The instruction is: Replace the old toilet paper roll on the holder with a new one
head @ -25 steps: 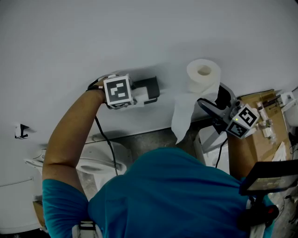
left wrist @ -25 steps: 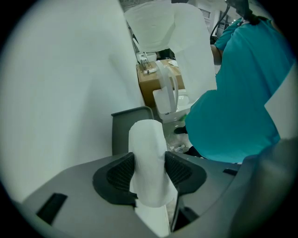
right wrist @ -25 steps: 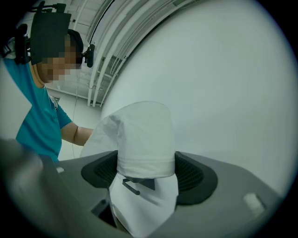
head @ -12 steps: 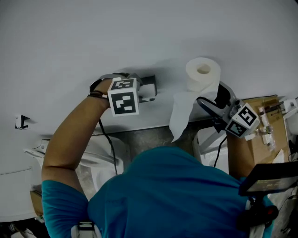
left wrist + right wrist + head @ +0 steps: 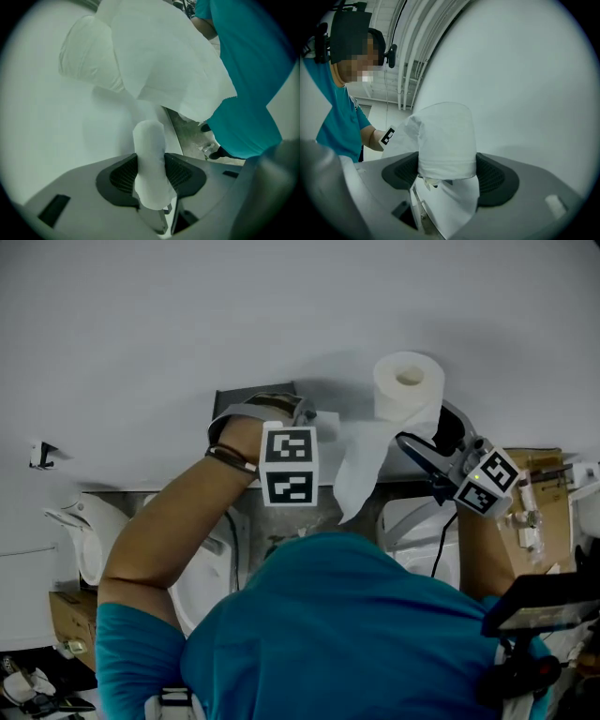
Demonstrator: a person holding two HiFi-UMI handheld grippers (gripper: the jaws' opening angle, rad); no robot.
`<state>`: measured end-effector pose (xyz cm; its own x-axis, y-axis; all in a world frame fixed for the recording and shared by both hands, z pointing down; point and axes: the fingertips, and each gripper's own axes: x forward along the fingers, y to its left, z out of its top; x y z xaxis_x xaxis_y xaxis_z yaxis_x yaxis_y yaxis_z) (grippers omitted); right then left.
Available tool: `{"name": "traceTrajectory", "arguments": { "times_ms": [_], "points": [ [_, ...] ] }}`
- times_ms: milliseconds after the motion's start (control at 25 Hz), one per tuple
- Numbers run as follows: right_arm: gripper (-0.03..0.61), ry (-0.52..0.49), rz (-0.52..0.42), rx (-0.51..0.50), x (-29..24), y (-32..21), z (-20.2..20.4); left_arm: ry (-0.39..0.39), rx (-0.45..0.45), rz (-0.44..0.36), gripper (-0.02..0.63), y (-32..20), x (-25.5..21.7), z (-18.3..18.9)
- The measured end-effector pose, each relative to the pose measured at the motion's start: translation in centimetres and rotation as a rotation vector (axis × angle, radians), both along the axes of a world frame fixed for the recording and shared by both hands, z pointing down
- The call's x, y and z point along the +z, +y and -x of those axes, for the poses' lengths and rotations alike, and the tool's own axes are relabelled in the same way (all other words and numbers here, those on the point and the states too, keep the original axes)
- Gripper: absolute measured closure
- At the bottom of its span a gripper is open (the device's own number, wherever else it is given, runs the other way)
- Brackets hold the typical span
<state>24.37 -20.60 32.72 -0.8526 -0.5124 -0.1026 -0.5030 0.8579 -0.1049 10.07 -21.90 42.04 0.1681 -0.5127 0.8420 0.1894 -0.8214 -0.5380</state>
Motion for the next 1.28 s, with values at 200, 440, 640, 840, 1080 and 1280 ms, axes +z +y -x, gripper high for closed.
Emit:
{"name": "traceTrajectory", "arguments": {
  "times_ms": [200, 440, 640, 840, 1080, 1280],
  "points": [
    [0.216, 0.012, 0.017, -0.027, 1.0, -0.4, -0.4, -0.033, -0.003, -0.129, 0.43, -0.3, 3.1, -1.6],
    [0.216, 0.025, 0.045, -0.038, 2.1, -0.9, -1.2, -0.08, -0.02, -0.366, 0.43, -2.7, 6.3, -2.4],
    [0.216, 0.046, 0.06, -0.053, 2.4, -0.6, -1.1, -0.006, -0.05, -0.485, 0.429, -3.1, 7.5, -2.9],
    [0.216, 0.061, 0.072, -0.072, 2.3, -0.4, -0.3, 0.008, -0.062, -0.59, 0.428, -3.7, 6.9, -2.1],
    [0.216, 0.068, 0.086, -0.092, 2.8, -0.1, 0.0, -0.037, -0.084, -0.617, 0.428, -4.2, 7.3, -0.4],
    [0.216, 0.071, 0.093, -0.096, 3.0, 0.1, 0.0, -0.05, -0.1, -0.621, 0.429, -4.4, 7.8, 0.7]
  ]
}}
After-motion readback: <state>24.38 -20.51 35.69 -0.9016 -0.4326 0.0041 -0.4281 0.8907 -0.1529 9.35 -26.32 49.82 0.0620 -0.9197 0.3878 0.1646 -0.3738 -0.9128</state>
